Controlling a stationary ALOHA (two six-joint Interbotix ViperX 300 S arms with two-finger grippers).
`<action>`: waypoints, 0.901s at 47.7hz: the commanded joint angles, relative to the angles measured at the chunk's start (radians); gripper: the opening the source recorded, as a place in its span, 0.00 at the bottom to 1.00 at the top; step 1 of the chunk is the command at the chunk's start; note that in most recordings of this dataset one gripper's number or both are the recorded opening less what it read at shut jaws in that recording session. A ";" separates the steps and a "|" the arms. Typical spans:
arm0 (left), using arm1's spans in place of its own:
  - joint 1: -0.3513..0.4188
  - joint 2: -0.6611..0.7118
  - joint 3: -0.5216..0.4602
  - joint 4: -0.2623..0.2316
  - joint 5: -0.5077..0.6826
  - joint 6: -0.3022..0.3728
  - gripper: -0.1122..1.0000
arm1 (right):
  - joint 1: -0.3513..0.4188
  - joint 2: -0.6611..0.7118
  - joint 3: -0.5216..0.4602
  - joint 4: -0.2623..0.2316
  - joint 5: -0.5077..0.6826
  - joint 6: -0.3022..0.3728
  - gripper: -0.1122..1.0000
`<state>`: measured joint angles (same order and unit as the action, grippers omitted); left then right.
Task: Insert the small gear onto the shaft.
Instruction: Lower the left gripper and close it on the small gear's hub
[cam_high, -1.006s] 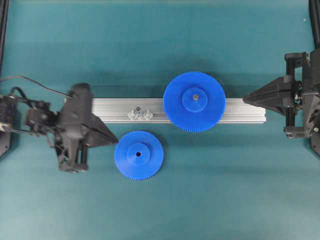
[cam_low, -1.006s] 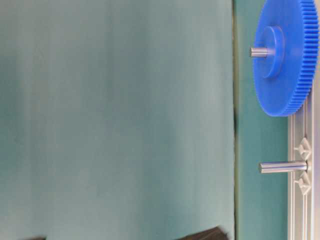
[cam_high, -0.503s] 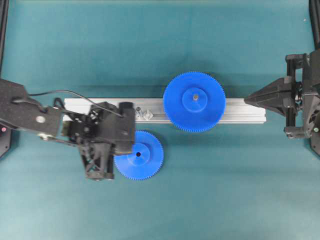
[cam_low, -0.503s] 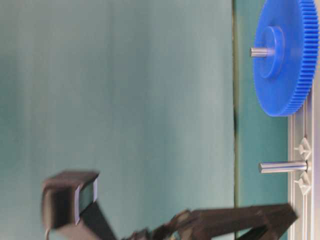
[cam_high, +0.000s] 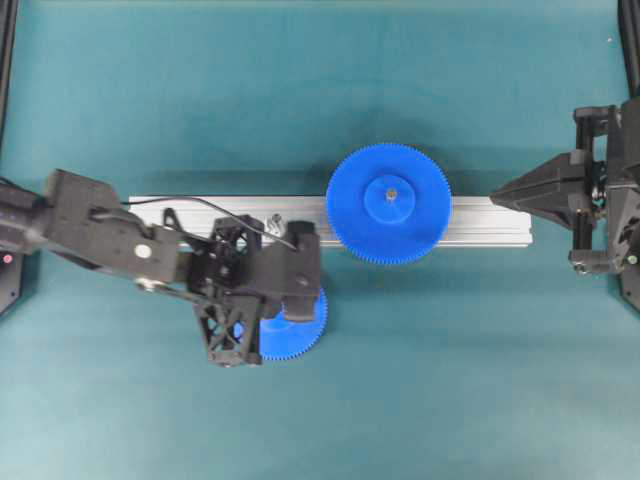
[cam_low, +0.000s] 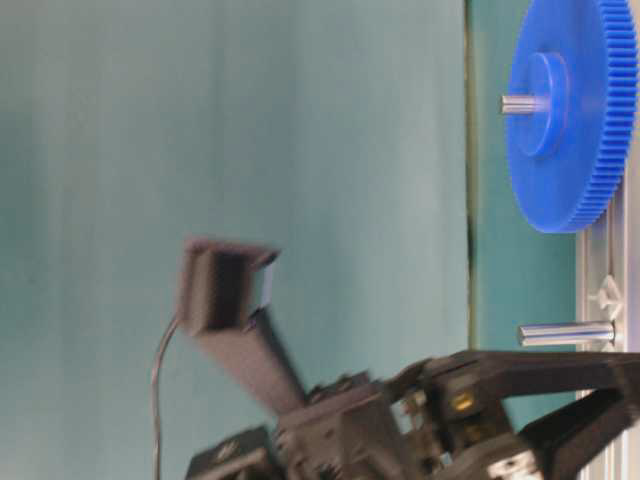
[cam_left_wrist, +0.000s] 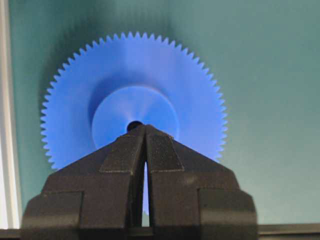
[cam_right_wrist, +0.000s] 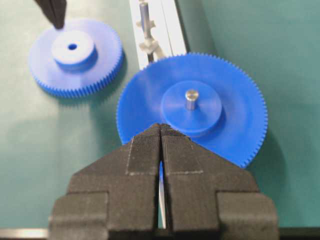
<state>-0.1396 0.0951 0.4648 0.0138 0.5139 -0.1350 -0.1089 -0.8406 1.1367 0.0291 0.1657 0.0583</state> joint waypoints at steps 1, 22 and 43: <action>-0.005 0.005 -0.057 0.006 0.038 0.006 0.08 | -0.005 -0.002 -0.008 0.002 -0.005 0.008 0.11; -0.005 0.067 -0.170 0.005 0.219 0.078 0.08 | -0.006 -0.025 0.003 0.002 -0.005 0.009 0.11; -0.005 0.060 -0.175 0.005 0.239 0.103 0.08 | -0.006 -0.031 0.011 0.000 -0.005 0.009 0.11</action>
<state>-0.1411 0.1795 0.3114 0.0169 0.7532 -0.0337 -0.1120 -0.8744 1.1566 0.0291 0.1657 0.0583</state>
